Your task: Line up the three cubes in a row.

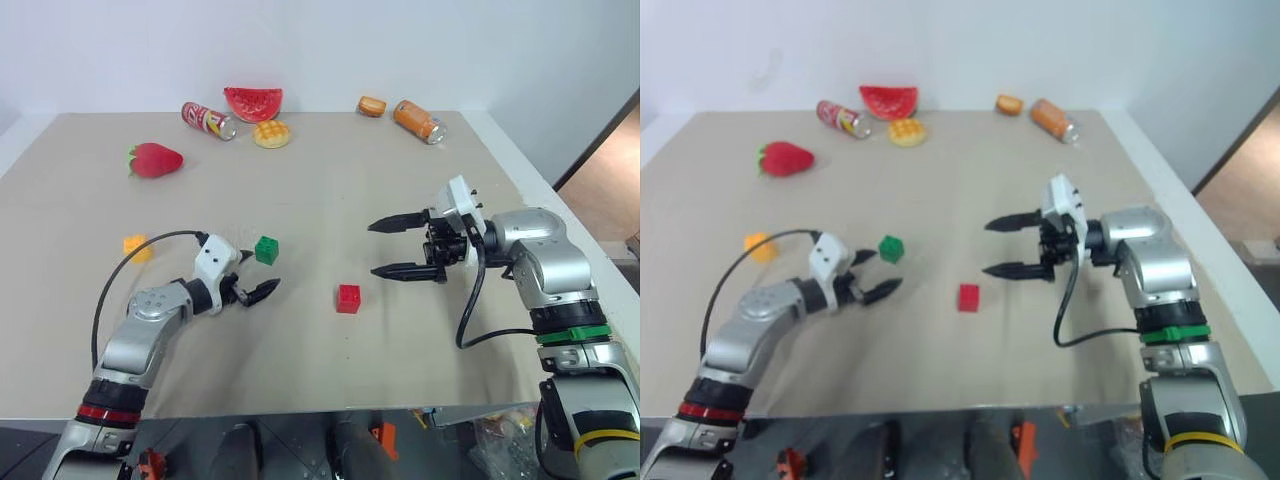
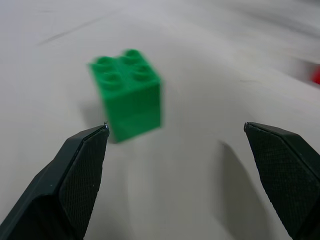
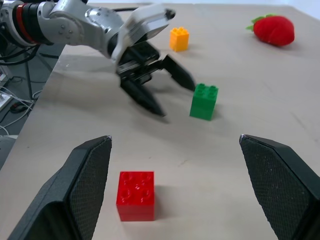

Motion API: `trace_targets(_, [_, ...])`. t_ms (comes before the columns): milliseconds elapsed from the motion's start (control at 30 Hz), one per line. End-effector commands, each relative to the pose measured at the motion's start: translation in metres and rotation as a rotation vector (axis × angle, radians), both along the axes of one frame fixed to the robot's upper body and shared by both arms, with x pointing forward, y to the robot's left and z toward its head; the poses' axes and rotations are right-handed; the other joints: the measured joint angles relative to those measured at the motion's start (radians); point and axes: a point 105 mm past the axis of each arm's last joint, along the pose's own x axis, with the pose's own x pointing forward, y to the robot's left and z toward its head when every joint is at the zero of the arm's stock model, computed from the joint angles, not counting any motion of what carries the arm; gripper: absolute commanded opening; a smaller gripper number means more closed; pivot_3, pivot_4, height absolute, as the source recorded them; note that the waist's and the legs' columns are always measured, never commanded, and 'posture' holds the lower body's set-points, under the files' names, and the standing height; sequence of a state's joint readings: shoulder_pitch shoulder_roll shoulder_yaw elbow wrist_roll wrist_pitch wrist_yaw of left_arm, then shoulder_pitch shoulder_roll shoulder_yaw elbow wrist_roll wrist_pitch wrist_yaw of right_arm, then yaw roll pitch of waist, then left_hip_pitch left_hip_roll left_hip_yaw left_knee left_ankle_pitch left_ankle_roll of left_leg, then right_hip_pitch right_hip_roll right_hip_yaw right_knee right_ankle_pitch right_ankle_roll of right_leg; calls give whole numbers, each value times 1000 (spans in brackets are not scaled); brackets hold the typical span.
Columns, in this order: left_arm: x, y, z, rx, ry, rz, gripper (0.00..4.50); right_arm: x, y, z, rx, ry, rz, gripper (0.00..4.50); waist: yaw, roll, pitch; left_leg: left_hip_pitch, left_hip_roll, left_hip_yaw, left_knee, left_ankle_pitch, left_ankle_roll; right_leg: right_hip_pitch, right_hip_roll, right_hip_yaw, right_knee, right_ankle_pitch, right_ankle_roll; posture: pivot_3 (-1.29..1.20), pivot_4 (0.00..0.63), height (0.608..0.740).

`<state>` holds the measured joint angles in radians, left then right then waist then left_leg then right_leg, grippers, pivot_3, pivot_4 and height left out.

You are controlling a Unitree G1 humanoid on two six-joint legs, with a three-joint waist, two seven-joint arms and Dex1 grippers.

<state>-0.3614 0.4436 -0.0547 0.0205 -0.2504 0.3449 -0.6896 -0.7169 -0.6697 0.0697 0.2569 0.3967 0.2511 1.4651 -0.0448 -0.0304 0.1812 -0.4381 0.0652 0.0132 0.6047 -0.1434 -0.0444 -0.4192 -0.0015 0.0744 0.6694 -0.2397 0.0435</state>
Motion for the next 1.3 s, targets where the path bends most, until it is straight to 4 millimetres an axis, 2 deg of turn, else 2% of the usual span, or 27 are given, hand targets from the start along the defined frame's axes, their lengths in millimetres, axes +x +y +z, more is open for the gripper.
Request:
trace_targets(33, [15, 2, 11, 9, -46, 77, 4500, -3, 3, 12, 14, -50, 4, 4240, 0, 0, 0, 0, 0, 0, 0, 0, 0, 0, 0, 0, 0, 0, 0, 0, 150, 740])
trace_targets(300, [27, -3, 13, -9, -45, 114, 4500, -6, 5, 11, 24, -48, -9, 4240, 0, 0, 0, 0, 0, 0, 1, 0, 0, 0, 0, 0, 0, 1, 1, 0, 150, 740])
trace_targets(400, [26, -9, 15, -29, -44, 84, 3728, -6, 5, 10, 27, -48, -15, 4267, 0, 0, 0, -1, -1, 0, 1, 0, 0, 0, 0, 0, 0, 1, 1, 0, 150, 740])
trace_targets(433, [25, -10, 15, -33, -43, 75, 3275, -7, 5, 10, 27, -48, -17, 4267, 0, 0, 0, -1, -1, 0, 1, 0, 0, 0, 0, 0, 0, 1, 1, 0, 150, 740])
trace_targets(467, [25, -11, 15, -34, -41, 73, 3062, -7, 4, 9, 28, -47, -19, 4267, -1, 0, 0, 0, -1, 0, 1, 0, 0, 0, 0, 0, 0, 1, 1, 0, 150, 740])
trace_targets(533, [26, -12, 16, -40, -39, 77, 2338, -7, 4, 9, 28, -48, -23, 4267, 0, 0, 0, 0, -1, -1, 1, 0, 0, 0, 0, 0, 0, 1, 1, 0, 150, 740])
trace_targets(567, [28, -12, 16, -45, -36, 82, 1838, -7, 4, 8, 30, -48, -24, 4267, 0, 0, 0, 0, -1, -1, 1, 0, 0, 0, 0, 0, 0, 1, 1, 0, 150, 740])
trace_targets(633, [33, -14, 17, -49, -34, 91, 1281, -7, 5, 8, 33, -47, -28, 4267, 0, 0, 0, 0, -1, -1, 1, 0, 0, 1, 0, 0, 0, 1, 1, 0, 150, 740])
trace_targets(767, [38, -12, 19, -36, -37, 98, 1277, -7, 5, 7, 35, -46, -33, 4267, 0, 0, 0, 0, -1, -1, 2, 0, 0, 1, 0, 0, 0, 1, 2, 0, 150, 740])
trace_targets(867, [36, -11, 27, -6, -77, 18, 1277, -7, 5, 6, 32, -49, -37, 4267, -1, 0, 0, 0, -1, -1, 2, 0, 0, 1, 0, 0, 0, 1, 2, 0, 150, 740])
trace_targets(967, [16, -17, 33, 1, -106, -184, 1277, -7, 4, 6, 33, -50, -40, 4267, -1, 0, 0, 0, -1, -1, 1, 0, 0, 0, 0, 0, 0, 1, 2, 0, 150, 740])
trace_targets(1133, [-16, -12, 23, 82, -94, -484, 1277, -9, 2, 10, 38, -59, -43, 4267, -1, 0, 0, -1, -1, 0, 1, 0, 0, 0, -1, 0, -1, 1, 2, 0, 150, 740])
trace_targets(1300, [-28, -17, 16, 124, -67, -670, 1277, -15, -2, 13, 54, -54, -61, 4267, 3, 0, 0, -1, -1, 0, 1, 0, 0, 0, -1, 0, -1, 1, 1, 0, 150, 740])
